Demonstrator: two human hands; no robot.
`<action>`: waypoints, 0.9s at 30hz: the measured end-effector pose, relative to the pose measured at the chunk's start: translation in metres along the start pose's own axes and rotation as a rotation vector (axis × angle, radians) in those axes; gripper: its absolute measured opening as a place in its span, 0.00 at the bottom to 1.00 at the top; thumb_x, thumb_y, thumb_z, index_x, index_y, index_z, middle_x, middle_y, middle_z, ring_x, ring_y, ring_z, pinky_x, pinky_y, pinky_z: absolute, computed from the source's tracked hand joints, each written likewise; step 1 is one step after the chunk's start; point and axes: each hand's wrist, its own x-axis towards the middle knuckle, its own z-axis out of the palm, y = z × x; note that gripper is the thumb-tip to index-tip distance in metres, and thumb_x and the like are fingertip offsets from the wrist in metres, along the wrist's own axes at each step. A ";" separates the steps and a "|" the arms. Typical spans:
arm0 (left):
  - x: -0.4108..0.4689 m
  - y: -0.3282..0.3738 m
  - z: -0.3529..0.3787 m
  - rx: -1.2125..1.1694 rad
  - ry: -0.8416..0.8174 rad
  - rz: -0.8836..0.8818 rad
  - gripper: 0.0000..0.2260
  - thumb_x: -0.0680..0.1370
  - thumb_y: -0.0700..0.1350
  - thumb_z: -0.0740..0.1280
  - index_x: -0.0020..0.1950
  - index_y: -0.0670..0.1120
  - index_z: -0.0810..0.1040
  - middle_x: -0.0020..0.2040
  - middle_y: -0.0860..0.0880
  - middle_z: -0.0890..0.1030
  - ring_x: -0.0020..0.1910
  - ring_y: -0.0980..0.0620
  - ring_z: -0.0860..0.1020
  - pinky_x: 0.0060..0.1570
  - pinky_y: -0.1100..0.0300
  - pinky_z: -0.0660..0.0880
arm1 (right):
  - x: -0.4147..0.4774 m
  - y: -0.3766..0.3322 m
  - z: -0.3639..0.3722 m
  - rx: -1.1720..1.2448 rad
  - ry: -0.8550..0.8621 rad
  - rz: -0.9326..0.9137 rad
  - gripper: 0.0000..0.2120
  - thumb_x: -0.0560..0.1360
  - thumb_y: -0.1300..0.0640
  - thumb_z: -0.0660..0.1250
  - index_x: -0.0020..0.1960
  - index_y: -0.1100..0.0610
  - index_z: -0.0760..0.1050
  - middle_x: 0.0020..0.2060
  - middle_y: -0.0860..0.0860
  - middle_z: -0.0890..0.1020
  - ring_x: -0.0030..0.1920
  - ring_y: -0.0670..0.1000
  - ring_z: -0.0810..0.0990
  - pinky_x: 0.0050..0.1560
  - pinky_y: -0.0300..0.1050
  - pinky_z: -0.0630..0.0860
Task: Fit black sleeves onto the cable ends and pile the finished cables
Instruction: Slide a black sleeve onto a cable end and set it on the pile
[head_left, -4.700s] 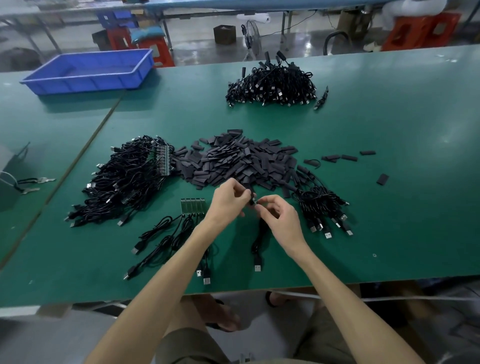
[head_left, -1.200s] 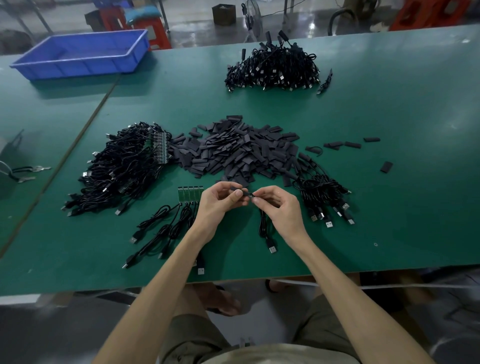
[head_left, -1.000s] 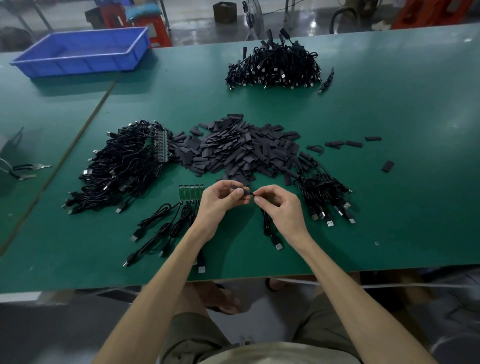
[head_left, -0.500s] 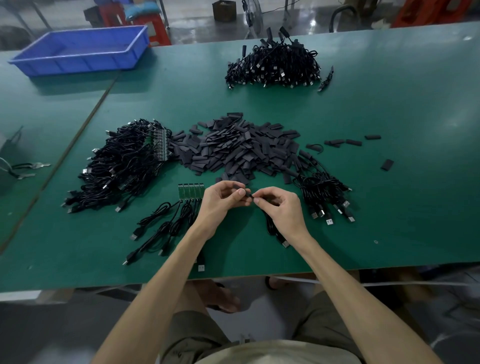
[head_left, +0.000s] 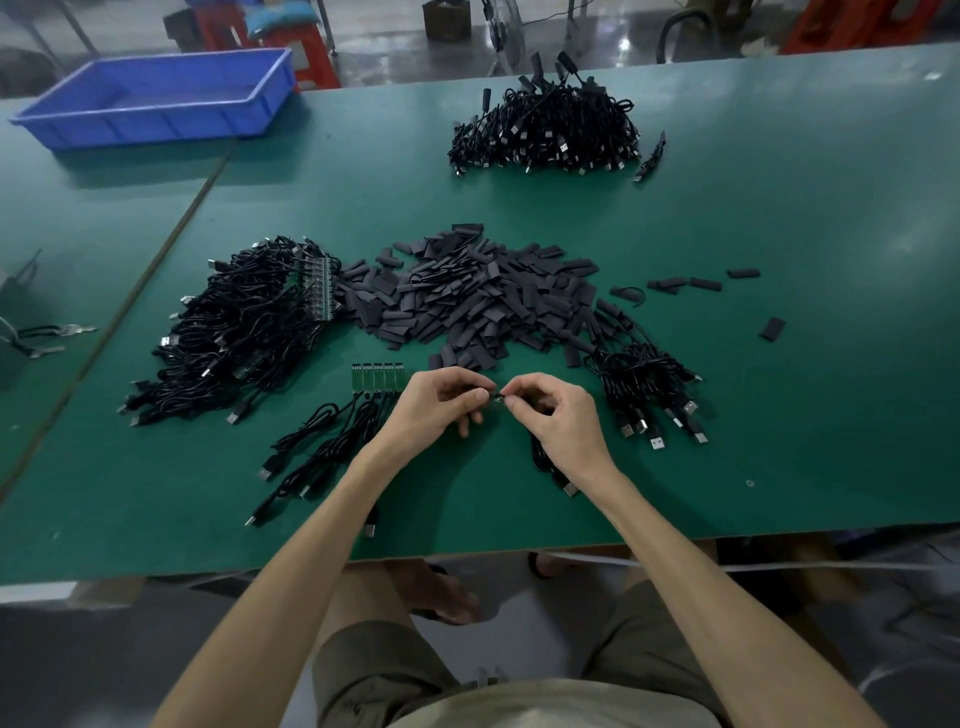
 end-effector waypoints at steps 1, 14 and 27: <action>0.000 -0.001 0.001 -0.017 0.011 0.001 0.06 0.80 0.40 0.70 0.56 0.41 0.84 0.38 0.40 0.83 0.32 0.47 0.79 0.39 0.59 0.79 | 0.000 0.000 0.000 -0.004 -0.003 -0.001 0.03 0.78 0.63 0.74 0.50 0.57 0.85 0.43 0.48 0.86 0.44 0.48 0.84 0.48 0.42 0.80; -0.001 -0.003 0.004 -0.194 0.008 -0.010 0.08 0.78 0.37 0.72 0.55 0.36 0.84 0.41 0.34 0.83 0.37 0.44 0.82 0.46 0.54 0.83 | -0.001 0.000 0.001 -0.049 -0.027 -0.037 0.05 0.77 0.64 0.73 0.49 0.55 0.85 0.45 0.46 0.85 0.42 0.44 0.81 0.45 0.35 0.75; 0.000 -0.004 0.004 -0.245 0.005 -0.037 0.08 0.78 0.37 0.72 0.56 0.36 0.84 0.40 0.39 0.84 0.37 0.47 0.82 0.47 0.55 0.82 | 0.001 -0.002 -0.001 0.012 0.010 0.015 0.04 0.75 0.61 0.77 0.49 0.57 0.84 0.43 0.47 0.87 0.46 0.44 0.85 0.50 0.37 0.80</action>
